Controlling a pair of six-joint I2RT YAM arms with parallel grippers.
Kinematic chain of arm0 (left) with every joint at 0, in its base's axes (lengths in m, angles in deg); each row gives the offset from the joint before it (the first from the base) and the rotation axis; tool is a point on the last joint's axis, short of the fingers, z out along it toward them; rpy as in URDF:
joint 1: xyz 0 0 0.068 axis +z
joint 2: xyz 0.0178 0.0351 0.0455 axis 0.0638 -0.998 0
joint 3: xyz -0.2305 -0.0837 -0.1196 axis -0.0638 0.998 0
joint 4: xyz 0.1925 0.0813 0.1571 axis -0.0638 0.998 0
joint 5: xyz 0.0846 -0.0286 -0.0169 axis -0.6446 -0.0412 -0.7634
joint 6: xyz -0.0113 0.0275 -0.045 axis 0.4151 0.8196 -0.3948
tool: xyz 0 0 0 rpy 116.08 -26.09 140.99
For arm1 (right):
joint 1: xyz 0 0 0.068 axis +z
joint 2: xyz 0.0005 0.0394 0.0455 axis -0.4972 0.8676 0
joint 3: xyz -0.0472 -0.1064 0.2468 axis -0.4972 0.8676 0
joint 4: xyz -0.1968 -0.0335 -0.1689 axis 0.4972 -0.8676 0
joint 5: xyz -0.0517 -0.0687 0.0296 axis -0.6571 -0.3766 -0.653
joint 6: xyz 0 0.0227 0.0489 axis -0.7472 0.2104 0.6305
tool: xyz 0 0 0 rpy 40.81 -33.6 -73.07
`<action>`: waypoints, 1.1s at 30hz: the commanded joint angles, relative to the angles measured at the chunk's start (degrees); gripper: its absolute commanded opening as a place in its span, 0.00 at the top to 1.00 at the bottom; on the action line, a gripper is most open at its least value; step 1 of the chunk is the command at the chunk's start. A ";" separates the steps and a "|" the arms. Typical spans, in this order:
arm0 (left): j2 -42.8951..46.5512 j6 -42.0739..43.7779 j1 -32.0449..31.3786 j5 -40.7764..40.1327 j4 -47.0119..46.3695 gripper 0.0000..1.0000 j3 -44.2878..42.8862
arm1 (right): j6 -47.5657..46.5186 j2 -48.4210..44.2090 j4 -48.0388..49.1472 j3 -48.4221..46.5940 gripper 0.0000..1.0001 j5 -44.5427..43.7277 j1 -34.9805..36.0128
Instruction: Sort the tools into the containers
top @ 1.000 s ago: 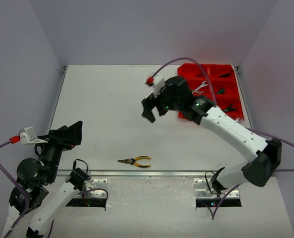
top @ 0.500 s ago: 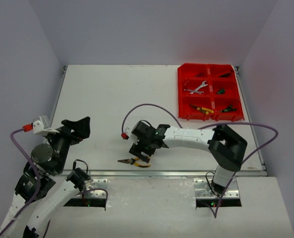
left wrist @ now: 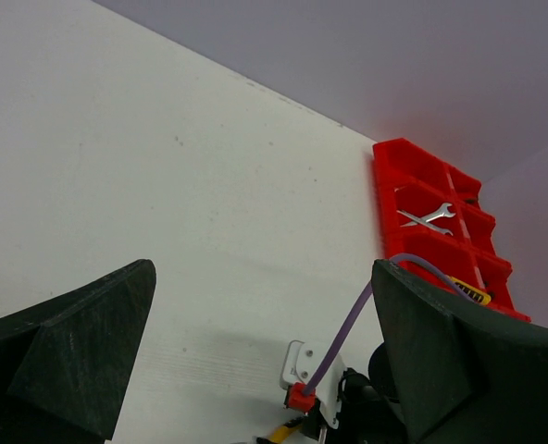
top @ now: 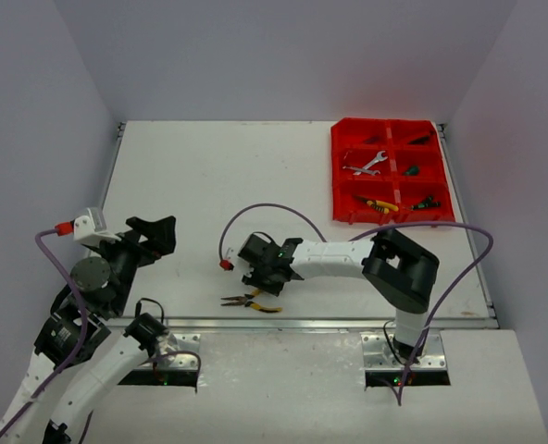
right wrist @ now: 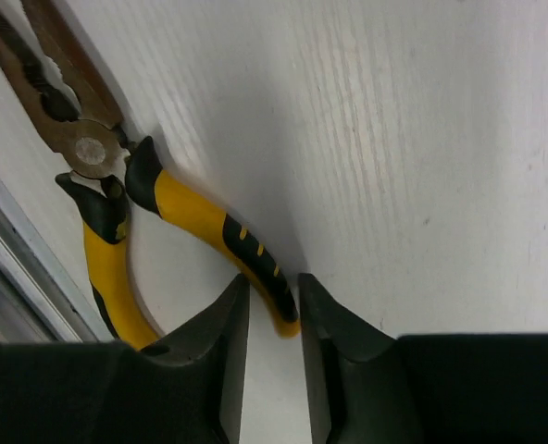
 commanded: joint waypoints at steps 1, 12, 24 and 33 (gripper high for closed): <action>-0.14 1.16 0.75 1.40 -2.48 0.00 0.09 | -2.97 -1.48 4.51 1.95 0.89 -3.23 0.68; 0.48 1.57 0.98 2.19 -2.80 0.00 0.15 | -6.28 -15.47 8.20 9.47 1.00 -12.49 -0.16; 1.80 2.11 0.98 3.46 -3.33 0.00 0.33 | -19.39 -32.79 -3.56 3.49 1.00 -33.64 -16.06; 1.53 3.14 0.98 5.95 -4.47 0.00 0.68 | -42.44 -35.91 -1.96 4.52 1.00 -26.69 -35.41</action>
